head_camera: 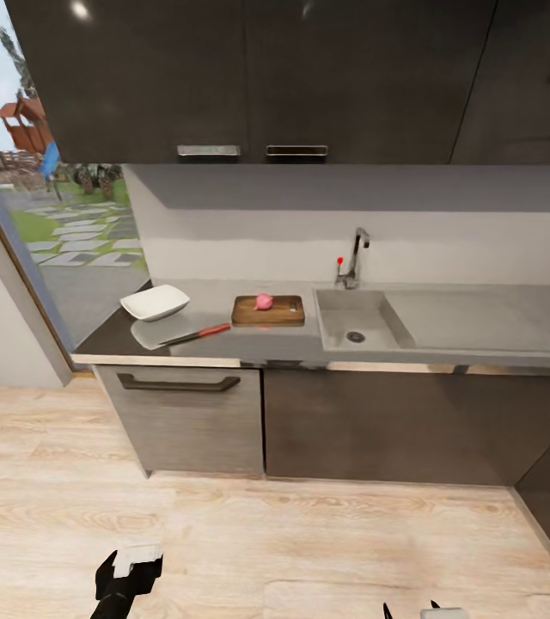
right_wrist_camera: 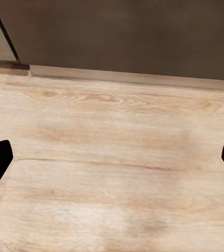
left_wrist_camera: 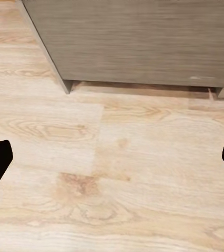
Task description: In the kitchen, take the Vidalia onion out of the sink, dice it on the chopping board with the paring knife, put the diced onion into the bowl on the countertop, then place both the paring knife and the chopping board into the sink.
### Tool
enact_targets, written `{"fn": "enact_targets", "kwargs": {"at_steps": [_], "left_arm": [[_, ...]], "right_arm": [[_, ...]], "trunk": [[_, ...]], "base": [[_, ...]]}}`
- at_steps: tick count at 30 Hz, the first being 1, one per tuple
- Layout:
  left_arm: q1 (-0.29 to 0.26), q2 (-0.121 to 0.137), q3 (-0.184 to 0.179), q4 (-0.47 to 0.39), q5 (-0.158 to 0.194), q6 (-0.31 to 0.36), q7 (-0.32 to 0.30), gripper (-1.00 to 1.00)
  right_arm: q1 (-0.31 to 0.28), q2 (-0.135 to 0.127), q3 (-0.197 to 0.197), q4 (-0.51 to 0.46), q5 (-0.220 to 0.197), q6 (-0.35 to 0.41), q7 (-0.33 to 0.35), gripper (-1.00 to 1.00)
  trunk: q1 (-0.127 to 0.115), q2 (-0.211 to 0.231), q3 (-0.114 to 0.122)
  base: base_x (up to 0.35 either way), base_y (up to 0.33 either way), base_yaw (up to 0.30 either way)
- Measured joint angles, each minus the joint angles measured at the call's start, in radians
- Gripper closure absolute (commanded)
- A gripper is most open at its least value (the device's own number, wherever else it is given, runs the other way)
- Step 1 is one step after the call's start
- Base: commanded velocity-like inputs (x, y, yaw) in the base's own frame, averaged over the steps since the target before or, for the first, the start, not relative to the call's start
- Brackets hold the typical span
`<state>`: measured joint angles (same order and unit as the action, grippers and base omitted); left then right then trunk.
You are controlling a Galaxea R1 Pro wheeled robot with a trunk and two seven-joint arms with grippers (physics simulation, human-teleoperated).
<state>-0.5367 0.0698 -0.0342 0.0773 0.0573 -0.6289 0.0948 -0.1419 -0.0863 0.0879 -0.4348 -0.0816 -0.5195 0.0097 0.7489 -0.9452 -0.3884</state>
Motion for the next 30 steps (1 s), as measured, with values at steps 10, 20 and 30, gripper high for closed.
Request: {"fn": "enact_targets", "kwargs": {"at_steps": [10, 20, 30], "left_arm": [[0.000, 0.000, 0.000, 0.000, 0.000, 0.000, -0.001, -1.00], [0.000, 0.000, 0.000, 0.000, 0.000, 0.000, -0.002, -1.00], [0.000, -0.001, 0.000, 0.000, 0.000, 0.000, -0.002, -1.00]], "right_arm": [[0.000, 0.007, 0.000, 0.000, -0.004, 0.000, -0.005, -1.00], [0.000, 0.033, -0.001, 0.000, -0.015, 0.000, -0.033, -1.00], [0.000, 0.025, 0.000, 0.000, -0.010, -0.003, -0.033, -1.00]], "trunk": [[0.000, 0.000, 0.000], [0.000, 0.000, 0.008], [0.000, 0.000, 0.012]], "base": [[0.113, 0.194, -0.001], [0.113, 0.186, -0.121], [0.006, 0.009, -0.042]]}}
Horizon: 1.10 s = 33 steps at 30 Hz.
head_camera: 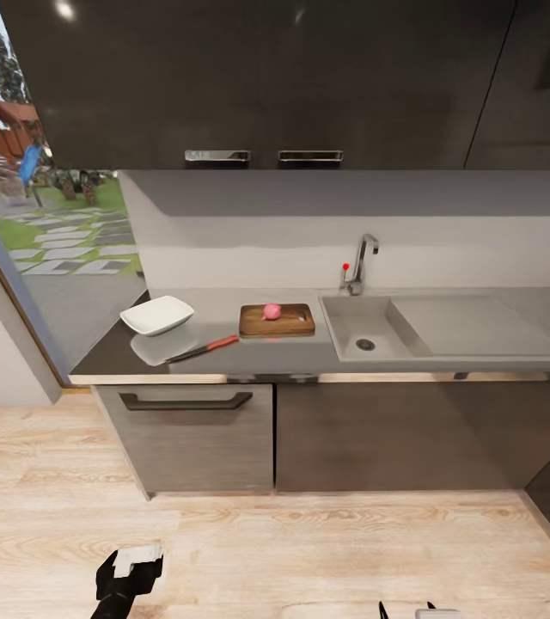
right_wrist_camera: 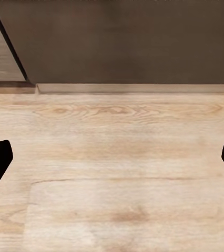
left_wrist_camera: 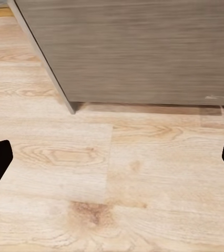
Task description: In the kitchen, take the Vidalia onion out of the sink, dice it on the chopping board with the paring knife, put the diced onion into the bowl on the countertop, then place both the paring knife and the chopping board into the sink.
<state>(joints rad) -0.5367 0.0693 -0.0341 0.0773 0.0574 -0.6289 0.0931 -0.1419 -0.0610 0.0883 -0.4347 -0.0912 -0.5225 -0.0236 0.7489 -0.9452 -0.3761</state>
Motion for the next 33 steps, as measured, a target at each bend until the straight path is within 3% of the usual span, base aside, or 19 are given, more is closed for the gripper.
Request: {"fn": "enact_targets", "kwargs": {"at_steps": [10, 12, 15, 17, 18, 21, 22, 23, 25, 27, 30, 32, 33], "left_arm": [[0.000, -0.004, 0.000, 0.000, 0.000, 0.000, 0.000, -1.00], [0.000, -0.005, 0.000, 0.000, 0.000, 0.000, 0.001, -1.00], [0.000, -0.005, 0.000, 0.000, 0.000, 0.000, 0.000, -1.00], [0.000, -0.005, 0.000, 0.000, 0.000, 0.000, 0.001, -1.00], [0.000, -0.005, 0.000, 0.000, 0.000, 0.000, 0.001, -1.00], [0.000, -0.005, 0.000, 0.000, 0.000, 0.001, 0.001, -1.00], [0.000, -0.005, 0.000, 0.000, 0.000, 0.002, 0.001, -1.00], [0.000, -0.005, 0.000, 0.000, 0.000, 0.003, 0.001, -1.00], [0.000, -0.005, 0.000, 0.000, 0.000, 0.003, 0.001, -1.00], [0.000, -0.005, 0.000, 0.000, 0.000, 0.003, 0.001, -1.00], [0.000, -0.005, 0.000, 0.000, 0.000, 0.003, 0.001, -1.00], [0.000, -0.005, 0.000, 0.000, 0.000, 0.003, 0.002, -1.00], [0.000, -0.005, 0.000, 0.000, 0.000, 0.003, 0.002, -1.00]], "right_arm": [[0.000, 0.002, -0.003, -0.001, 0.000, 0.000, -0.002, -1.00], [-0.001, 0.003, -0.004, -0.045, 0.001, 0.014, -0.050, -1.00], [-0.004, 0.006, -0.003, -0.159, 0.005, 0.105, -0.163, -1.00], [-0.005, 0.010, -0.002, -0.264, 0.007, 0.211, -0.224, -1.00], [-0.006, 0.014, 0.001, -0.373, 0.013, 0.332, -0.266, -1.00], [-0.008, 0.018, 0.003, -0.573, 0.025, 0.510, -0.300, -1.00], [-0.020, 0.019, 0.004, -0.714, 0.038, 0.636, -0.314, -1.00], [-0.031, 0.019, 0.005, -0.827, 0.048, 0.687, -0.319, -1.00], [-0.061, 0.019, 0.005, -0.884, 0.059, 0.770, -0.329, -1.00], [-0.121, 0.023, 0.005, -0.951, 0.070, 0.883, -0.349, -1.00], [-0.221, 0.043, 0.005, -0.983, 0.075, 0.987, -0.382, -1.00], [-0.409, 0.070, 0.007, -0.995, 0.097, 1.106, -0.421, -1.00], [-0.441, 0.080, 0.008, -0.995, 0.105, 1.145, -0.425, -1.00]], "trunk": [[0.001, 0.000, 0.000], [0.000, 0.000, 0.000], [0.000, 0.000, 0.000], [0.000, 0.000, 0.000], [0.000, 0.000, 0.000], [0.000, 0.000, 0.000], [0.000, 0.000, 0.000], [0.000, 0.000, 0.000], [0.000, 0.000, 0.000], [0.000, 0.000, 0.000], [0.000, 0.000, 0.000], [0.000, 0.000, 0.000], [0.000, 0.000, 0.000]], "base": [[-0.124, 0.000, 0.000], [-0.154, 0.000, 0.000], [-0.059, 0.000, 0.000], [-0.024, 0.000, 0.000], [-0.013, 0.000, 0.000], [-0.005, 0.000, 0.000], [-0.001, 0.000, 0.000], [0.000, 0.000, 0.000], [0.000, 0.000, 0.000], [0.000, 0.000, 0.000], [0.000, 0.000, 0.000], [0.000, 0.000, 0.000], [0.000, 0.000, 0.000]]}}
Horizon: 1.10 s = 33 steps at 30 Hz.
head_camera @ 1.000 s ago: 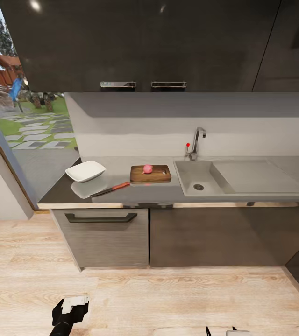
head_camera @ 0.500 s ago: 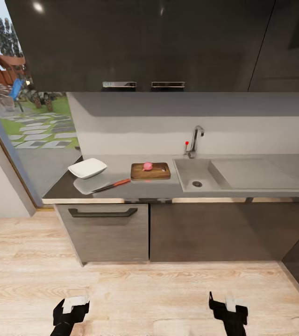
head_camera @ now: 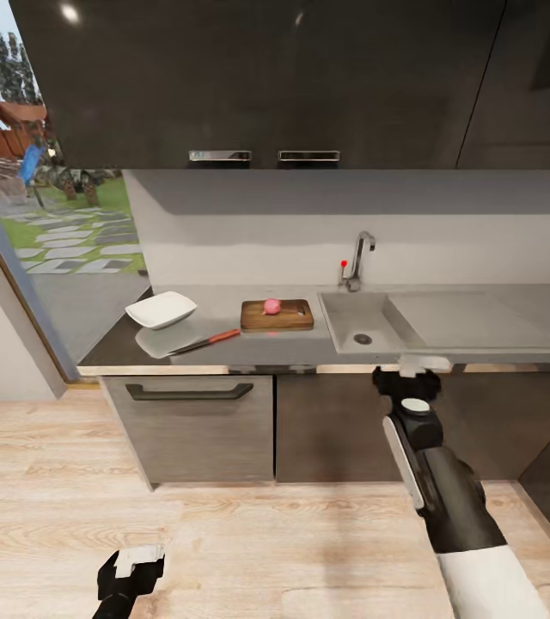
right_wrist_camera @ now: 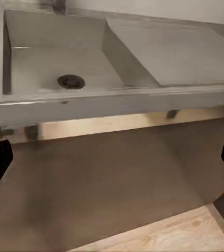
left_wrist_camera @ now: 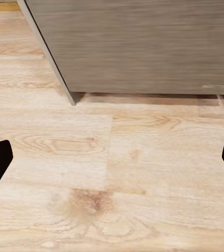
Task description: In the kitchen, take the Vidalia onion out of the sink, dice it on the chopping board with the paring knife, put the diced onion into the bowl on the countertop, then place both the paring knife and the chopping board into the sink.
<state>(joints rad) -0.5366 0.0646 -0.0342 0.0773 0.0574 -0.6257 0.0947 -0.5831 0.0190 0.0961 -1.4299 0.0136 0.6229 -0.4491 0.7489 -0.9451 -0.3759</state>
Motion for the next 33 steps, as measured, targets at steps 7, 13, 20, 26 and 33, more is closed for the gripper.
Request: {"fn": "enact_targets", "kwargs": {"at_steps": [7, 13, 20, 26, 33], "left_arm": [[0.000, -0.003, 0.000, 0.000, 0.000, 0.000, 0.001, -1.00], [0.000, 0.001, 0.000, 0.000, 0.000, 0.098, 0.001, -1.00], [0.001, 0.003, 0.000, 0.002, 0.000, 0.332, -0.001, -1.00], [0.050, 0.009, 0.001, 0.003, 0.001, 0.347, 0.000, -1.00], [0.103, 0.035, 0.001, 0.003, 0.001, 0.348, -0.001, -1.00]], "right_arm": [[-0.467, 0.074, 0.002, 0.185, 0.009, 0.199, 0.001, -1.00], [-0.690, 0.126, 0.008, 0.400, 0.012, 0.207, 0.052, -1.00], [-0.732, 0.134, 0.112, 0.445, 0.022, 0.205, 0.297, -1.00], [-0.733, 0.127, 0.166, 0.476, 0.028, 0.182, 0.420, -1.00], [-0.734, 0.115, 0.173, 0.595, 0.031, 0.060, 0.560, -1.00]], "trunk": [[0.000, 0.000, 0.000], [0.000, 0.000, 0.000], [0.000, 0.000, 0.000], [0.000, 0.000, 0.000], [0.000, 0.000, 0.000]], "base": [[0.000, 0.000, 0.000], [0.000, 0.000, 0.000], [0.000, 0.000, 0.000], [0.000, 0.000, 0.000], [0.000, 0.000, 0.000]]}}
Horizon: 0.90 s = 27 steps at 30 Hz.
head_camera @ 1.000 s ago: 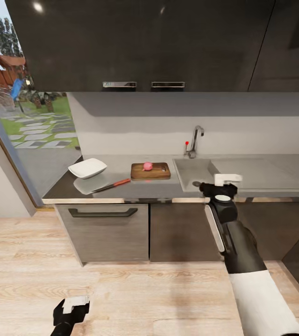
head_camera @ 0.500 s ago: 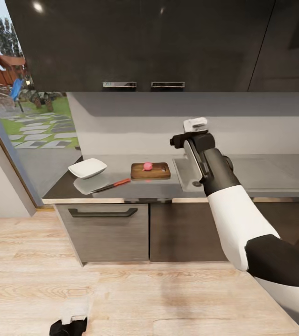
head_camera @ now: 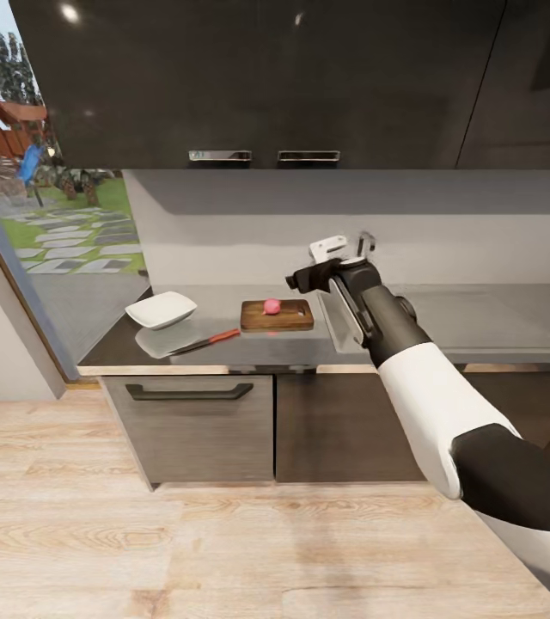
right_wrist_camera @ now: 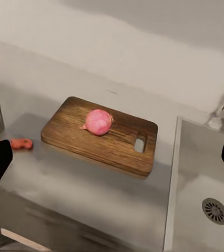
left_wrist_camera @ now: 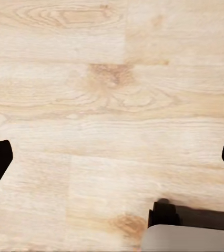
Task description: In the kitchen, take the Vidalia onion out of the sink, dice it on the chopping board with the paring knife, put the diced onion into the bowl on the countertop, then place both the paring knife and the chopping board into the sink.
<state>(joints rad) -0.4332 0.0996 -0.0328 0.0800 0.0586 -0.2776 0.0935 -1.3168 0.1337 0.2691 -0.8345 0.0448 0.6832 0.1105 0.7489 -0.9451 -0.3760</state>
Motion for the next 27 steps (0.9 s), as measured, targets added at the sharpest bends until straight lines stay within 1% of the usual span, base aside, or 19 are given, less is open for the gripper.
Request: {"fn": "enact_targets", "kwargs": {"at_steps": [3, 4, 8, 9, 10, 12, 14, 18, 19, 22, 23, 27], "left_arm": [[0.013, 0.013, 0.000, 0.000, 0.000, -0.001, -0.001, -1.00], [0.015, 0.014, 0.000, 0.000, 0.000, -0.001, -0.001, -1.00], [0.023, 0.019, 0.000, 0.000, 0.000, -0.002, -0.002, -1.00], [0.024, 0.019, 0.000, 0.000, 0.000, -0.002, -0.002, -1.00], [0.025, 0.019, 0.000, 0.000, 0.000, -0.002, -0.002, -1.00], [0.026, 0.020, 0.000, 0.000, 0.000, -0.001, -0.001, -1.00], [0.026, 0.020, 0.000, 0.000, 0.000, -0.001, -0.001, -1.00], [0.027, 0.020, 0.000, -0.001, 0.000, 0.000, 0.000, -1.00], [0.027, 0.020, 0.000, -0.001, 0.000, 0.000, 0.000, -1.00], [0.027, 0.020, 0.000, -0.001, 0.000, 0.001, 0.000, -1.00], [0.027, 0.020, 0.000, -0.001, 0.000, 0.001, 0.001, -1.00], [0.027, 0.023, 0.001, -0.002, 0.000, 0.001, -0.004, -1.00]], "right_arm": [[0.000, -0.007, 0.001, 0.024, -0.001, -0.029, 0.057, -1.00], [0.000, -0.008, 0.001, 0.027, 0.000, -0.033, 0.071, -1.00], [0.000, -0.013, 0.001, 0.033, 0.001, -0.041, 0.168, -1.00], [0.000, -0.018, 0.001, 0.034, 0.001, -0.043, 0.200, -1.00], [0.000, -0.022, 0.001, 0.034, 0.001, -0.043, 0.216, -1.00], [0.000, -0.038, 0.002, 0.035, 0.000, -0.047, 0.276, -1.00], [0.001, -0.044, 0.003, 0.036, 0.000, -0.052, 0.307, -1.00], [0.001, -0.056, 0.004, 0.036, 0.001, -0.069, 0.414, -1.00], [0.001, -0.058, 0.004, 0.036, 0.003, -0.070, 0.428, -1.00], [0.001, -0.072, 0.006, 0.036, 0.021, -0.074, 0.497, -1.00], [0.001, -0.078, 0.008, 0.036, 0.033, -0.076, 0.537, -1.00], [0.001, -0.082, 0.011, 0.037, 0.058, -0.088, 0.620, -1.00]], "trunk": [[0.000, 0.000, 0.000], [0.000, 0.000, 0.000], [0.000, 0.000, 0.000], [0.000, 0.000, 0.000], [0.000, 0.000, 0.000], [0.000, 0.000, 0.000], [0.000, 0.000, 0.000], [0.000, 0.000, 0.000], [0.000, 0.000, 0.000], [0.000, 0.000, 0.000], [-0.001, 0.000, 0.000], [-0.001, 0.000, 0.000]], "base": [[0.000, 0.000, 0.000], [0.000, 0.000, 0.000], [0.000, 0.000, 0.000], [0.000, 0.000, 0.000], [0.007, 0.000, 0.000], [0.055, 0.003, 0.000], [0.126, 0.041, 0.000], [0.219, 0.117, 0.000], [0.254, 0.163, 0.000], [0.263, 0.182, 0.000], [0.265, 0.192, 0.000], [0.264, 0.194, 0.000]]}}
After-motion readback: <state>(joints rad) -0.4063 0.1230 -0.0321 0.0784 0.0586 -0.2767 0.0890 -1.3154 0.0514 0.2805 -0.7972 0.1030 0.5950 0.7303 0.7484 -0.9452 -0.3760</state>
